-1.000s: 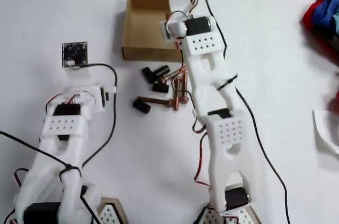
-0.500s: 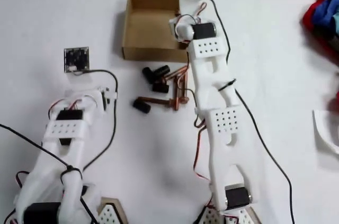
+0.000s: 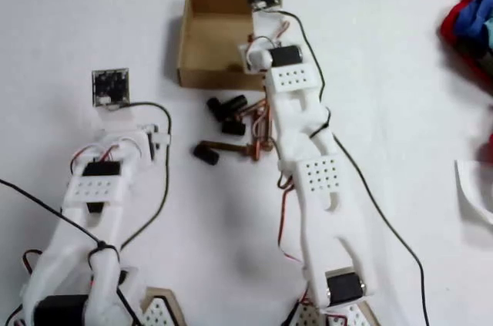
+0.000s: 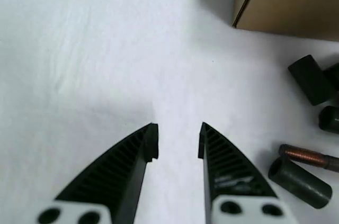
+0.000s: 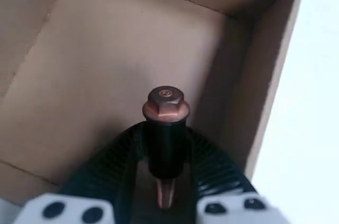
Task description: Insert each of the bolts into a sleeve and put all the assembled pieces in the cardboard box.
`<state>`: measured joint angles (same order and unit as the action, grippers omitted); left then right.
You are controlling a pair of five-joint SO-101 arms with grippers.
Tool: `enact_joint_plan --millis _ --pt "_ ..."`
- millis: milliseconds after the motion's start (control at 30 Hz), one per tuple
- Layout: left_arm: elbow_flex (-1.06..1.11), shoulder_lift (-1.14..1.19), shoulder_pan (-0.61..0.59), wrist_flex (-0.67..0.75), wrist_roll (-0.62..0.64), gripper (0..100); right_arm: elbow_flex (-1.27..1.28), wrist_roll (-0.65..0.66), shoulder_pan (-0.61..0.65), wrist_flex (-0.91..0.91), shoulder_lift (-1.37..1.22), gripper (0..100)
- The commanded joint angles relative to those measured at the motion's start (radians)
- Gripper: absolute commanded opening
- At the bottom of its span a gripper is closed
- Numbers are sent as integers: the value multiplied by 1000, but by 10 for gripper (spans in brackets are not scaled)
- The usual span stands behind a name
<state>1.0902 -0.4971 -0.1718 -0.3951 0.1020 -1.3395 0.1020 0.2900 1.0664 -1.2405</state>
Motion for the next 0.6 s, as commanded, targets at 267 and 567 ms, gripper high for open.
enact_joint_plan --millis 267,567 --pt "-4 -40 -6 21 -5 143 -60 -46 2 -65 -4 25" --pt "-4 -40 -6 21 -5 143 -57 -44 4 -64 -4 100"
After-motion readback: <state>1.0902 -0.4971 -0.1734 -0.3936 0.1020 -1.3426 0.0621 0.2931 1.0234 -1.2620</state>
